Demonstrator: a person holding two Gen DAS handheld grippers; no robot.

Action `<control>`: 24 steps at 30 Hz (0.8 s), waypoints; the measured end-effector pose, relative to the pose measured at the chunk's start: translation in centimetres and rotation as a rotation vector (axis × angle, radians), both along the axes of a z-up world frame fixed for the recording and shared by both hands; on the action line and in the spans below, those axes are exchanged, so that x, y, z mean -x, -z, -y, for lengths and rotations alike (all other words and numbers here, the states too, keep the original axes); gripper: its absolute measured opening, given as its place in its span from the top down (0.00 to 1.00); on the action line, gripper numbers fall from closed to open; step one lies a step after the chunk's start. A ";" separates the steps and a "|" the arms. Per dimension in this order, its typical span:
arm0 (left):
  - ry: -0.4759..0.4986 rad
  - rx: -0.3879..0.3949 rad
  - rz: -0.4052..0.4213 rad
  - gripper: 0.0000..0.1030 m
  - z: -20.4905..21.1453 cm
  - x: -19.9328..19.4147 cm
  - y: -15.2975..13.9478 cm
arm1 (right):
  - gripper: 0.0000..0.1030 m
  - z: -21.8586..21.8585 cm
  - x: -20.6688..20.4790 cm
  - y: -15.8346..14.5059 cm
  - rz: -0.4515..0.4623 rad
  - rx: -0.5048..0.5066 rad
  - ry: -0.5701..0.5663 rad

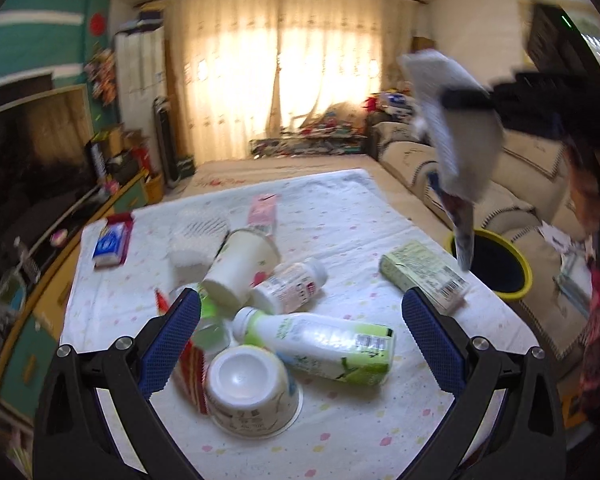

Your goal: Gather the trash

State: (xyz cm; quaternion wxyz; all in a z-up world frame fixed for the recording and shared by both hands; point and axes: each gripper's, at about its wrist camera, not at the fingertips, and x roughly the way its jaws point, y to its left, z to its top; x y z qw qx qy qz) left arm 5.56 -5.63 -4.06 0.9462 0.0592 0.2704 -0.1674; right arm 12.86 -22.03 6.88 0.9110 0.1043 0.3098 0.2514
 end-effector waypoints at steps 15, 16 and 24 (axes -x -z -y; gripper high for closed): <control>0.302 0.141 0.066 0.03 4.3 -2.7 -1.6 | 0.93 -6.0 1.8 -4.8 0.064 0.022 -0.157; 0.310 0.150 0.067 0.03 4.5 -2.8 -1.7 | 0.93 -6.2 1.9 -4.8 0.063 0.021 -0.164; 0.317 0.195 0.092 0.04 5.5 -4.4 -1.6 | 0.92 -6.7 2.3 -4.6 0.057 0.028 -0.184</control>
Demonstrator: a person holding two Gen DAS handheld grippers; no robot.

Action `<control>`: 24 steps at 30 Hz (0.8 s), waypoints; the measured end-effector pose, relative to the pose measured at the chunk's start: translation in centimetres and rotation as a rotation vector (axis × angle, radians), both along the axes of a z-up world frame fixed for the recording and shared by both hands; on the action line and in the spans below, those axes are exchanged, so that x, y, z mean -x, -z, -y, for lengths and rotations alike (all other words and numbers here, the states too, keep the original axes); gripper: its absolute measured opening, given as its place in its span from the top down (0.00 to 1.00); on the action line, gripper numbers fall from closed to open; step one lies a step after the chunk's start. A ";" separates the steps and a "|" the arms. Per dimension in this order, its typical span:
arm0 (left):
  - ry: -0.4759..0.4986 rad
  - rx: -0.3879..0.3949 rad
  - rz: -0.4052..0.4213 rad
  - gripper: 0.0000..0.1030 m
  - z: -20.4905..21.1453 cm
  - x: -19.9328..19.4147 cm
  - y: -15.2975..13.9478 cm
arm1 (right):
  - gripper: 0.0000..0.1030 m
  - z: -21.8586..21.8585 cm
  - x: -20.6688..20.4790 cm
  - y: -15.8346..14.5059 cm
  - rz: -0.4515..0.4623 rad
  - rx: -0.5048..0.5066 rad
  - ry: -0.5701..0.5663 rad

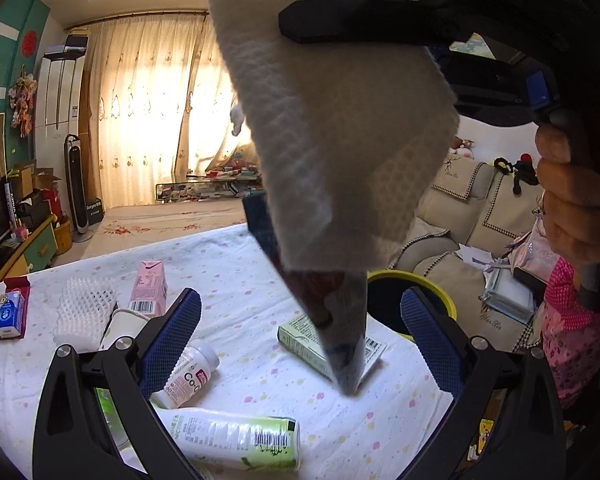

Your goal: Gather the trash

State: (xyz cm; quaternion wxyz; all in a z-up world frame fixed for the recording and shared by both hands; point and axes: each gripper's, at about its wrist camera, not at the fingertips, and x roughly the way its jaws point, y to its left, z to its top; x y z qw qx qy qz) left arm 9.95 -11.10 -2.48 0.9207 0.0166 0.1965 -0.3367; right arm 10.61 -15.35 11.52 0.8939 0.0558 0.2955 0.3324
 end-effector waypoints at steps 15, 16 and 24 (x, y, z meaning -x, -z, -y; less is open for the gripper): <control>-0.033 -0.041 -0.078 0.81 -0.4 -1.1 1.2 | 0.92 2.0 -0.2 0.5 -0.001 -0.014 0.051; -0.037 -0.050 -0.078 0.81 -0.4 -1.1 1.3 | 0.92 2.5 -0.2 0.5 0.000 -0.020 0.066; -0.067 -0.105 -0.083 0.81 -0.3 0.6 1.5 | 0.92 9.0 -0.1 1.7 -0.002 0.020 0.292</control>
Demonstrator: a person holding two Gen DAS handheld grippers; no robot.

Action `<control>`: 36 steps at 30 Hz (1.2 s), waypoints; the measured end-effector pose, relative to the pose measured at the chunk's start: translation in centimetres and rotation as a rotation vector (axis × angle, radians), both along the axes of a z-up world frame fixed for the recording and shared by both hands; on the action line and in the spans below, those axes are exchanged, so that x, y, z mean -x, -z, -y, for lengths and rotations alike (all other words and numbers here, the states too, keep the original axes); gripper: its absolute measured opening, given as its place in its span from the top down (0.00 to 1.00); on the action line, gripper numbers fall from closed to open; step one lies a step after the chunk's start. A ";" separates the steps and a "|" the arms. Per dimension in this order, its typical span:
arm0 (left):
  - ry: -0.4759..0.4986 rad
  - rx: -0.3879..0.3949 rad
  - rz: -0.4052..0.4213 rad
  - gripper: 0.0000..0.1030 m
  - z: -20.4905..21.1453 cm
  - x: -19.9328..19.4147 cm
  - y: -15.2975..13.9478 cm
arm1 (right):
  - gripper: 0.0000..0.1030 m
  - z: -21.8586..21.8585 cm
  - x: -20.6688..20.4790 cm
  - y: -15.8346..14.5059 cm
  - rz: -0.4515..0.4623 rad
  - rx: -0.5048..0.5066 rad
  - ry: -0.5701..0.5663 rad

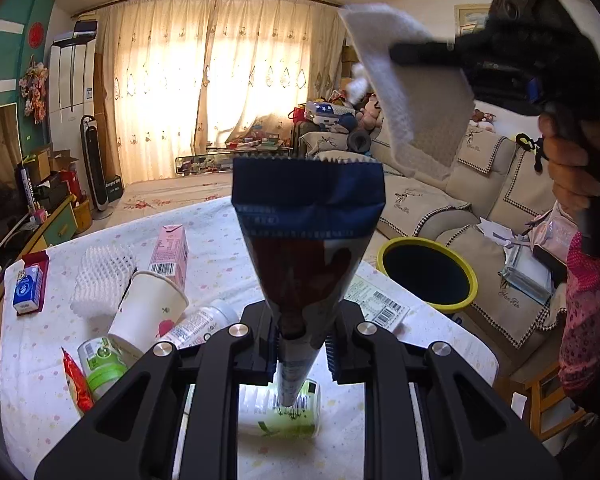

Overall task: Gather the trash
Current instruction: 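Carry the tissue over the yellow-rimmed bin and open the right gripper, then return the right gripper from the bin to the table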

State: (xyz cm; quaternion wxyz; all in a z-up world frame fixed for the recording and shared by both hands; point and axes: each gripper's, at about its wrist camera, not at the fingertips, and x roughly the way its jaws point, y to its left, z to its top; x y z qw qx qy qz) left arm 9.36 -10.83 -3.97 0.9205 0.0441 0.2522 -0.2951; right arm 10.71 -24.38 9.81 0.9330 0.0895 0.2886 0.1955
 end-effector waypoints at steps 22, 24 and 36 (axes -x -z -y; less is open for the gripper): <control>0.043 -0.031 -0.049 0.81 2.7 0.0 0.1 | 0.43 21.2 -4.5 25.5 -0.528 0.151 0.606; 0.048 -0.037 -0.056 0.81 3.0 -0.3 0.0 | 0.43 21.5 -3.8 25.6 -0.519 0.152 0.628; 0.183 -0.100 -0.112 0.80 11.0 -2.4 -0.3 | 0.32 20.6 7.6 19.7 -0.290 0.124 0.690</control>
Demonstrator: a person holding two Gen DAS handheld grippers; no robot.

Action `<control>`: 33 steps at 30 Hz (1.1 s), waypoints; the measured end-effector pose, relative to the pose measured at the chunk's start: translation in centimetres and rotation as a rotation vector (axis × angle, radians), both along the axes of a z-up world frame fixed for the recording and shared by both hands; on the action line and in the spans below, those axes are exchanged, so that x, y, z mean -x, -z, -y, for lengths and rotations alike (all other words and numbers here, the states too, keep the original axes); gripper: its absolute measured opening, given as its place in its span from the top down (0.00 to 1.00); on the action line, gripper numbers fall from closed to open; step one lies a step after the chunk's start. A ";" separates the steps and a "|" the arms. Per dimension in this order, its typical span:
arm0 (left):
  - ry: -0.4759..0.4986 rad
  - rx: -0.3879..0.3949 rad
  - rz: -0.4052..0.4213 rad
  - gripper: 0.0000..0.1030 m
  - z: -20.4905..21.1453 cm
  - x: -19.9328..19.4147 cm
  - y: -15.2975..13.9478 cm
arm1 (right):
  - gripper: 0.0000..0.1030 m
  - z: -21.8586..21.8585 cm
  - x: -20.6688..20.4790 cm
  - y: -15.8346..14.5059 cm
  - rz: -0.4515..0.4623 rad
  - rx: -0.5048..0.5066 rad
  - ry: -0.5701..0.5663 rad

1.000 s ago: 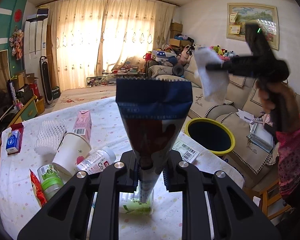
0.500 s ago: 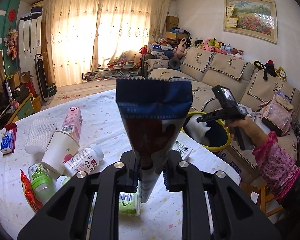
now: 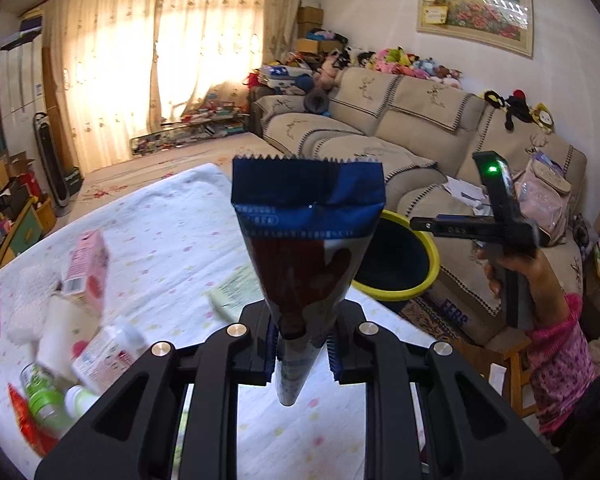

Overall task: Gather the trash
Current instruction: 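Return the right gripper from the bin to the table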

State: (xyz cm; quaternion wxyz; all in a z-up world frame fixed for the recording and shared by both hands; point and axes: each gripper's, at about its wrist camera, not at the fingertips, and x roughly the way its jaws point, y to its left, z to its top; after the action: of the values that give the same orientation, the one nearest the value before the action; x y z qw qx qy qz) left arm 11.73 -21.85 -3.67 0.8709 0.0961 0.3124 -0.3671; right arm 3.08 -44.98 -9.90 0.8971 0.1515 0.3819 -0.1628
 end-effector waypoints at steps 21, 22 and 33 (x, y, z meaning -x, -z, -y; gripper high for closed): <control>0.194 -0.167 -0.223 0.78 28.8 -8.9 8.2 | 0.31 5.4 10.7 1.6 0.050 -0.061 0.156; 0.191 -0.170 -0.227 0.78 29.5 -9.2 8.5 | 0.31 5.4 10.7 1.6 0.048 -0.060 0.156; 0.126 -0.120 -0.258 0.32 28.7 -11.1 8.9 | 0.29 4.0 9.9 1.4 0.046 -0.061 0.116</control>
State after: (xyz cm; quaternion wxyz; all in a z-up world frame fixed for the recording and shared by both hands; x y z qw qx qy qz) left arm 22.83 -50.54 -12.61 0.7915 0.1195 0.4363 -0.4110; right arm -6.83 -49.01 -11.31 0.8896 0.2045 0.3566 -0.1992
